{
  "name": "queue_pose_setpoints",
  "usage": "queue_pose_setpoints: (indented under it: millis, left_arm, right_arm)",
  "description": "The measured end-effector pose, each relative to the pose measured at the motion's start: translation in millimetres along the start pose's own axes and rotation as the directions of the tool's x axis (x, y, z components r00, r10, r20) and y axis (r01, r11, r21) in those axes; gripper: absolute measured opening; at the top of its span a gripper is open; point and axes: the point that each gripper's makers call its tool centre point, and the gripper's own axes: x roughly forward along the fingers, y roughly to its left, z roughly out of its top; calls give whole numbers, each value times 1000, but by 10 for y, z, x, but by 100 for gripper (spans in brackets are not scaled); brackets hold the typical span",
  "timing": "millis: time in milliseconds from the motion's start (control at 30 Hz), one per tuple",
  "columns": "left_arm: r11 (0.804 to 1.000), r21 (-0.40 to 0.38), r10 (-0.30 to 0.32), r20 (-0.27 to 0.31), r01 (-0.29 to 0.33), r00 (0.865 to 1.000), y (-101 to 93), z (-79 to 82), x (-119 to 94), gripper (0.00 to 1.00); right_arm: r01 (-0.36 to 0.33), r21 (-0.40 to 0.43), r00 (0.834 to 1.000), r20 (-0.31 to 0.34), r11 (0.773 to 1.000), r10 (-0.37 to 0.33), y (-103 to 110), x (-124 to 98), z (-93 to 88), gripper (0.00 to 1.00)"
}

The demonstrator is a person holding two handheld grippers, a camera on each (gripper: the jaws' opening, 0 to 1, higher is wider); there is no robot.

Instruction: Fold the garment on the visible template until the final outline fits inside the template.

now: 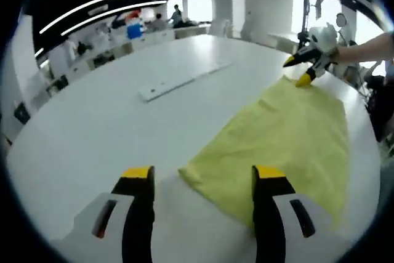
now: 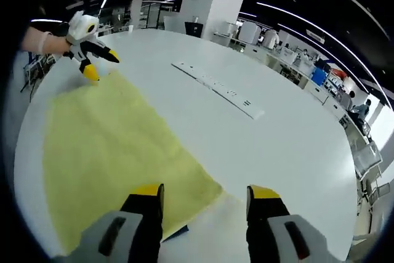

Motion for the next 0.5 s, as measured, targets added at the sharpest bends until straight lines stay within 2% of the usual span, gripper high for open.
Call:
queue_pose_setpoints:
  millis: [100,267,333,500]
  left_arm:
    - [999,-40,-11,36,13,999,-22,58,-23,64]
    - [998,-60,-14,53,17,998,-12,43,-72,72]
    - [995,-95,-21,59,27,998,-20,29,-93,76]
    - [993,-112,-18,64,25,998,-47,7,-162,78]
  right_arm:
    - [-8,50,1000,19,999,7,11,-23,-11,62]
    - [-17,80,999,36,997,14,30,-53,-37,70]
    - [-15,90,999,34,996,12,31,-63,-50,75]
    - [-23,92,1000,20,995,22,46,-96,-87,75]
